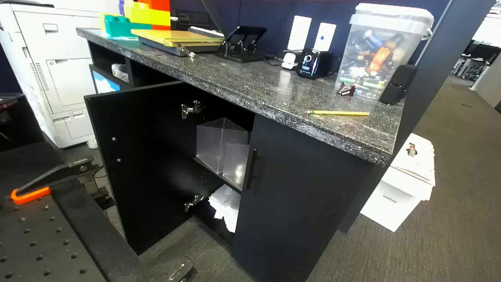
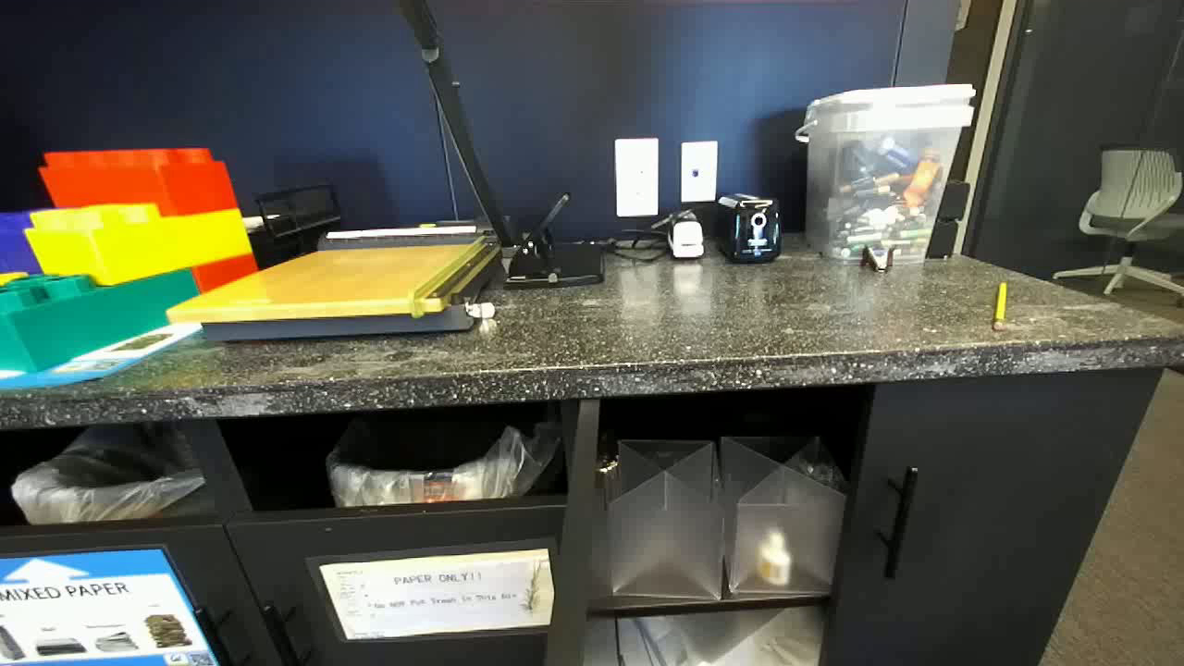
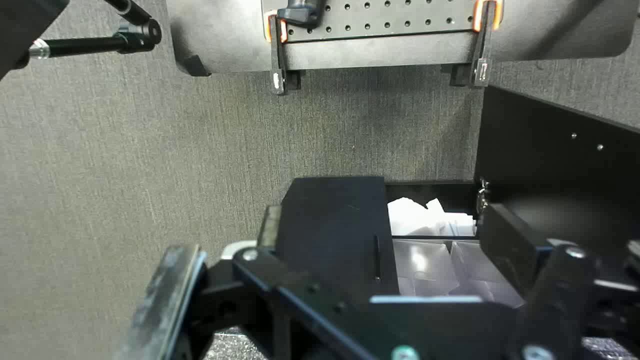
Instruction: Move the yellow pencil to the left.
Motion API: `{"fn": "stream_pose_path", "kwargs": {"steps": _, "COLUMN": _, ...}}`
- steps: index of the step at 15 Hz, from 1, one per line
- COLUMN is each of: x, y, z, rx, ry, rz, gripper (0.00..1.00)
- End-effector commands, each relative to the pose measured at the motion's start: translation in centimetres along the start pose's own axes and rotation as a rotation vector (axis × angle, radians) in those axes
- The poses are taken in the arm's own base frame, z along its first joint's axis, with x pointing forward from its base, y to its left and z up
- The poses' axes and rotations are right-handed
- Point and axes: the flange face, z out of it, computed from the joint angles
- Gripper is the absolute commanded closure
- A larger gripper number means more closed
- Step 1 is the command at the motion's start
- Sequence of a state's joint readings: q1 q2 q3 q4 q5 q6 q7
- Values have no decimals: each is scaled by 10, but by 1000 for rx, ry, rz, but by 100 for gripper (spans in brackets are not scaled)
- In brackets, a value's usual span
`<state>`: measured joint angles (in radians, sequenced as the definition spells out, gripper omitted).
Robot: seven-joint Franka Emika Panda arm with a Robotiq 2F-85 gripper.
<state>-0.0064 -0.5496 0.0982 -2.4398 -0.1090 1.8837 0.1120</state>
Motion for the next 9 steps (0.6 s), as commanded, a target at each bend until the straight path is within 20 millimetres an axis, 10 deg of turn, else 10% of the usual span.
{"fn": "stream_pose_path", "kwargs": {"steps": 1, "x": 0, "y": 0, "z": -1, "rx": 0, "ry": 0, "rz": 0, "gripper": 0}}
{"fn": "stream_pose_path", "kwargs": {"steps": 6, "x": 0, "y": 0, "z": -2, "rx": 0, "ry": 2, "rz": 0, "gripper": 0}}
{"fn": "stream_pose_path", "kwargs": {"steps": 9, "x": 33, "y": 13, "z": -8, "rx": 48, "ry": 3, "rz": 43, "gripper": 0}}
